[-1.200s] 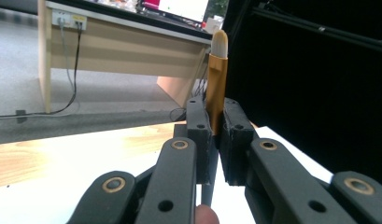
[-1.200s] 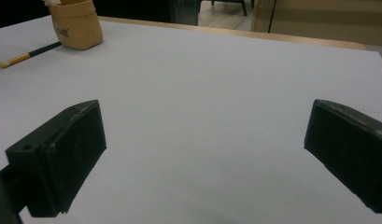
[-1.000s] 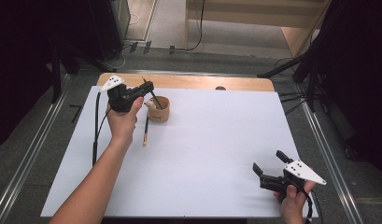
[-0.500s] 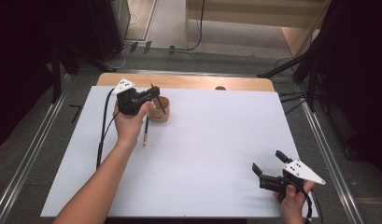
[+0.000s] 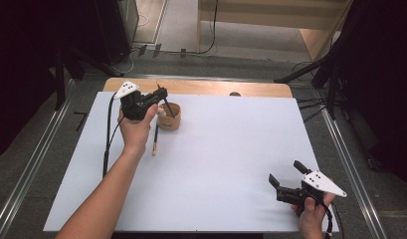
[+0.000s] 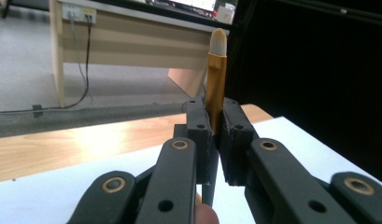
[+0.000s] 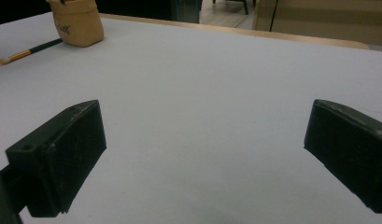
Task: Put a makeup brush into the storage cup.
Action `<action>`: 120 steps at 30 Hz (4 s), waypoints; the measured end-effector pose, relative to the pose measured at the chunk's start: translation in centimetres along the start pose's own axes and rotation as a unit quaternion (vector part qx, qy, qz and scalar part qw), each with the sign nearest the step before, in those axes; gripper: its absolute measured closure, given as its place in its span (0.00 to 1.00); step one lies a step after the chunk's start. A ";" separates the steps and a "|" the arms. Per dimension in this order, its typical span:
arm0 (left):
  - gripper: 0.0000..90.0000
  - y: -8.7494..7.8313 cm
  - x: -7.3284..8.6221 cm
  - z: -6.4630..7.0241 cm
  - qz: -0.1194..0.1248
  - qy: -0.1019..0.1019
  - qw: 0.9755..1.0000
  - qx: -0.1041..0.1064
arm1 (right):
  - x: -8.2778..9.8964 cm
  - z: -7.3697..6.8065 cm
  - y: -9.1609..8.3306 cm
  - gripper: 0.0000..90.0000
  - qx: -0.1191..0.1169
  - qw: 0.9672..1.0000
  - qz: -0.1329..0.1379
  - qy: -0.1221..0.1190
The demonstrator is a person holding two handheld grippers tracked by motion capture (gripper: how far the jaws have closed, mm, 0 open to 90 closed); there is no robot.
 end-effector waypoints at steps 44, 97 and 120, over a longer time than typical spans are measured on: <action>0.12 0.5 2.7 -0.2 -0.053 0.010 0.998 0.020 | 0.1 -0.1 0.0 0.00 0.004 1.000 -0.002 -0.003; 0.00 -12.0 6.9 0.7 -0.050 0.032 0.998 -0.002 | 0.0 -0.2 0.0 0.00 0.005 1.000 0.002 -0.009; 0.00 -16.4 9.9 0.2 -0.058 0.036 0.997 -0.028 | 0.0 -0.3 0.0 0.00 0.004 1.000 0.000 -0.013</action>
Point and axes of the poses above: each handheld gripper's, and its own axes: y roughly forward along the jaws, x roughly out of its underside, z roughly to its right, the point moved 6 cm from there along y, roughly forward along the jaws, and after that the axes turned 13 degrees about y, right-handed, at the moved point
